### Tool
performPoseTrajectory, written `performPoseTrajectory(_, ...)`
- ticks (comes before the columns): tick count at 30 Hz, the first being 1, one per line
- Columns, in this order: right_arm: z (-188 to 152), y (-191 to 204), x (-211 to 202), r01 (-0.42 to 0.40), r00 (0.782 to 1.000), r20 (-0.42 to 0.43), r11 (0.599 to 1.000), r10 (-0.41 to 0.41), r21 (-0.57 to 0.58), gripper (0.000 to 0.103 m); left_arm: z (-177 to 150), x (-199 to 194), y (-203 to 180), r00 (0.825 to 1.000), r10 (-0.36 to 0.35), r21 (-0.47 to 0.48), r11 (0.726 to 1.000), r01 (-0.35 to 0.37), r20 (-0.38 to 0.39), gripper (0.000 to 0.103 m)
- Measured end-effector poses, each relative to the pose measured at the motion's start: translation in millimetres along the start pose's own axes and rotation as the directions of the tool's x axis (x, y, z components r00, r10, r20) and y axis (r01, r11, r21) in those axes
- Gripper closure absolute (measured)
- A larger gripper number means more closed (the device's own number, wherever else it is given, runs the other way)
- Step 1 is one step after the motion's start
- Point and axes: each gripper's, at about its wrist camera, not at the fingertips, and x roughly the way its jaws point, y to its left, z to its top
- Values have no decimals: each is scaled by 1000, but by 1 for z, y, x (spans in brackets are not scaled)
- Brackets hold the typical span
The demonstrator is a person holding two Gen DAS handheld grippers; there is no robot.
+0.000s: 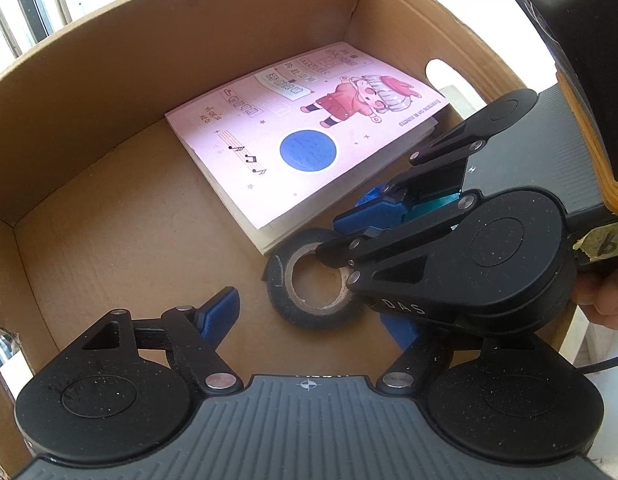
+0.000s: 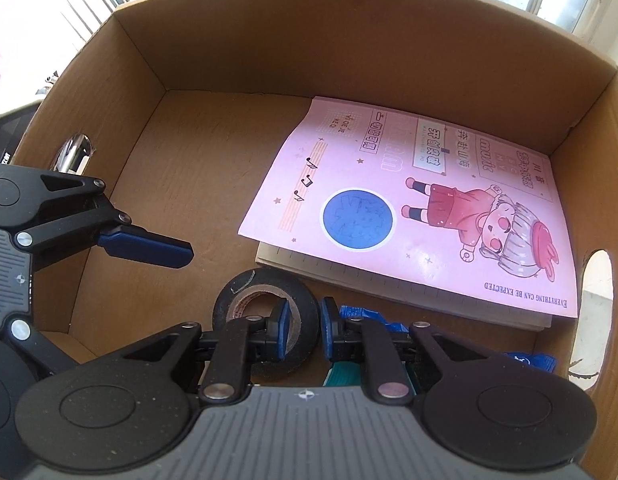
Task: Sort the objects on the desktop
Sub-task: 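Open both tools and withdraw them from the box, then move both tools toward the copper-lidded jar beside the plush doll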
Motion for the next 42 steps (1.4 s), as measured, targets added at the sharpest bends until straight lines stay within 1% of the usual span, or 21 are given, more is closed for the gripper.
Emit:
performPoseTrajectory(2, -6, -1, -8, -11, 1000, 17, 1000, 10, 18, 83, -2, -4, -1, 1000, 10, -3, 1000, -10, 13, 23)
performPoseTrajectory(5, -3, -6, -26, -38, 996, 78, 999, 35, 35, 75, -6, -17, -2, 999, 17, -12, 1000, -17, 42, 20)
performPoseTrajectory(9, -12, -6, -57, -47, 983, 180, 997, 37, 54, 59, -8, -38, -10, 994, 40, -5, 999, -40, 99, 15)
performPoseTrajectory(10, -11, -5, -66, -53, 977, 209, 996, 38, 66, 55, -9, -43, -12, 992, 45, -6, 999, -44, 115, 13)
performPoseTrajectory(12, -17, -8, -80, -71, 966, 256, 994, 47, 87, 53, -10, -51, -18, 989, 45, -8, 999, -45, 143, 9)
performPoseTrajectory(15, -43, -6, -117, -97, 942, 330, 989, 56, 110, 52, -17, -71, -30, 979, 65, 1, 998, -66, 194, 8)
performPoseTrajectory(16, -54, -7, -126, -106, 931, 361, 988, 59, 111, 51, -21, -80, -35, 973, 79, 6, 997, -82, 215, 8)
performPoseTrajectory(18, -74, -8, -138, -122, 906, 419, 986, 64, 113, 47, -31, -96, -45, 961, 94, 17, 995, -102, 259, 8)
performPoseTrajectory(20, -99, -11, -153, -155, 875, 477, 981, 83, 114, 42, -47, -118, -54, 941, 105, 14, 993, -115, 322, 8)
performPoseTrajectory(21, -112, -11, -159, -175, 858, 504, 978, 94, 115, 35, -53, -125, -57, 935, 107, 10, 993, -117, 338, 8)
performPoseTrajectory(24, -155, -7, -166, -206, 818, 563, 973, 116, 99, 32, -81, -151, -65, 913, 92, -20, 996, -92, 398, 7)
performPoseTrajectory(26, -183, 1, -162, -212, 794, 595, 974, 124, 79, 24, -103, -164, -71, 894, 77, -39, 997, -67, 442, 6)
performPoseTrajectory(27, -196, 6, -160, -208, 784, 609, 975, 121, 74, 20, -112, -167, -74, 886, 75, -42, 997, -63, 458, 4)
performPoseTrajectory(28, -209, 12, -158, -199, 776, 620, 978, 118, 64, 18, -127, -171, -79, 872, 73, -45, 997, -58, 484, 3)
performPoseTrajectory(31, -237, 27, -145, -165, 762, 641, 985, 93, 53, 11, -165, -168, -92, 836, 84, -49, 996, -68, 542, 1)
performPoseTrajectory(33, -247, 33, -136, -166, 756, 649, 984, 83, 69, 8, -188, -157, -99, 823, 92, -57, 996, -72, 560, 1)
performPoseTrajectory(35, -252, 35, -126, -201, 754, 649, 976, 98, 86, 7, -207, -143, -105, 812, 115, -83, 993, -82, 573, 1)
performPoseTrajectory(37, -254, 35, -117, -256, 751, 647, 961, 129, 105, 7, -228, -127, -113, 781, 162, -91, 987, -135, 603, 1)
performPoseTrajectory(39, -253, 35, -111, -296, 754, 639, 948, 154, 120, 7, -241, -111, -121, 759, 232, -112, 972, -207, 609, 0)
performPoseTrajectory(41, -248, 36, -103, -315, 762, 626, 940, 168, 131, 7, -248, -93, -127, 769, 262, -107, 963, -248, 583, 0)
performPoseTrajectory(42, -246, 38, -100, -317, 766, 620, 939, 173, 130, 7, -250, -86, -130, 769, 280, -108, 957, -268, 575, 0)
